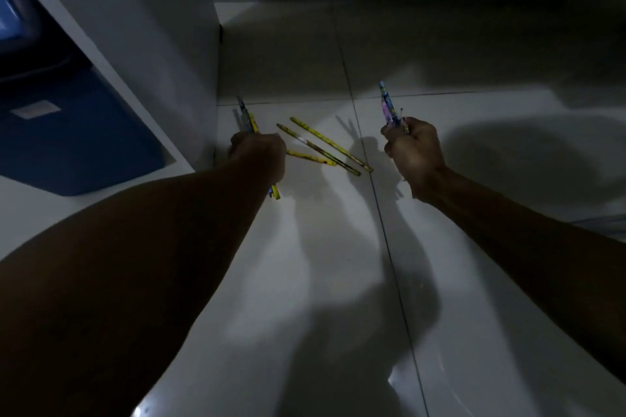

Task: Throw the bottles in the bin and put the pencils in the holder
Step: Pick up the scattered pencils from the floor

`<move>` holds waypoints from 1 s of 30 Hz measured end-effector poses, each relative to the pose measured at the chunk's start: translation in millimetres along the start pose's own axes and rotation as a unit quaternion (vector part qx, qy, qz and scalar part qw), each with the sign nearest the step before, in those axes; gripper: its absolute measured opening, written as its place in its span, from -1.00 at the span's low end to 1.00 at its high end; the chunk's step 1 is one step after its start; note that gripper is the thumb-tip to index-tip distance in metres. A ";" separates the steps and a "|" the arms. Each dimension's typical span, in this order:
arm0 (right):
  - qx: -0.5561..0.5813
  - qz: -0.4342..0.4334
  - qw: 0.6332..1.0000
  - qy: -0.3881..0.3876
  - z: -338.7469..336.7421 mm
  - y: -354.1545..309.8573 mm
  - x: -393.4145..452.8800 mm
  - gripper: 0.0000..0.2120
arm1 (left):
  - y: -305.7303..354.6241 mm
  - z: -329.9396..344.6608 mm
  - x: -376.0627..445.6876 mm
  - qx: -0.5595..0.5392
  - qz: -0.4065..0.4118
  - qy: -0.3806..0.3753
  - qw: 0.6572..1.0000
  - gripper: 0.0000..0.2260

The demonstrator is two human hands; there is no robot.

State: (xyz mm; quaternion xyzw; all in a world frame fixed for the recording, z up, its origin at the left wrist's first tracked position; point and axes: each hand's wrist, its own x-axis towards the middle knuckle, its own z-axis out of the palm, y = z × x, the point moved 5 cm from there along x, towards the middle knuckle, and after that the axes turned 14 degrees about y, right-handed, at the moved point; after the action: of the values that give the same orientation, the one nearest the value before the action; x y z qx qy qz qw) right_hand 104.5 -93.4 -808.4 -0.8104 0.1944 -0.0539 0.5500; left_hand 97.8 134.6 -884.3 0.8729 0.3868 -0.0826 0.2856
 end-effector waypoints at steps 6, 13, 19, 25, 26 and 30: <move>-0.004 -0.009 0.999 -0.035 11.6 3.5 5.0 -0.81 | 14.0 -36.6 2.3 0.031 0.163 0.046 0.985 -0.66; -0.114 0.000 0.992 -0.053 35.1 -4.5 9.3 -0.82 | -3.8 -42.9 -8.8 -0.279 0.002 -0.009 0.960 -0.60; -0.258 -0.125 0.956 -0.064 69.5 -25.2 8.3 -0.90 | -14.6 -55.8 -29.8 -0.321 -0.034 -0.053 0.945 -0.78; -0.326 -0.140 0.933 -0.059 82.2 -18.4 9.4 -0.70 | -23.0 -61.4 -52.1 -0.353 -0.074 -0.063 0.931 -0.74; -0.334 -0.139 0.931 -0.050 82.0 -18.8 10.4 -0.68 | -25.0 -63.2 -54.2 -0.360 -0.080 -0.058 0.928 -0.76; -0.374 -0.138 0.916 -0.038 81.9 -23.1 10.9 -0.70 | -28.0 -62.4 -60.5 -0.384 -0.121 -0.096 0.910 -0.83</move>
State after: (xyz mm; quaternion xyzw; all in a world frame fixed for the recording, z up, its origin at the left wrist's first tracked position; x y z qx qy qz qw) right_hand 145.1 -18.8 -820.6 -0.9772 0.0660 -0.0217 0.2006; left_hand 31.2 146.7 -823.0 0.6301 0.4621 -0.0450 0.6225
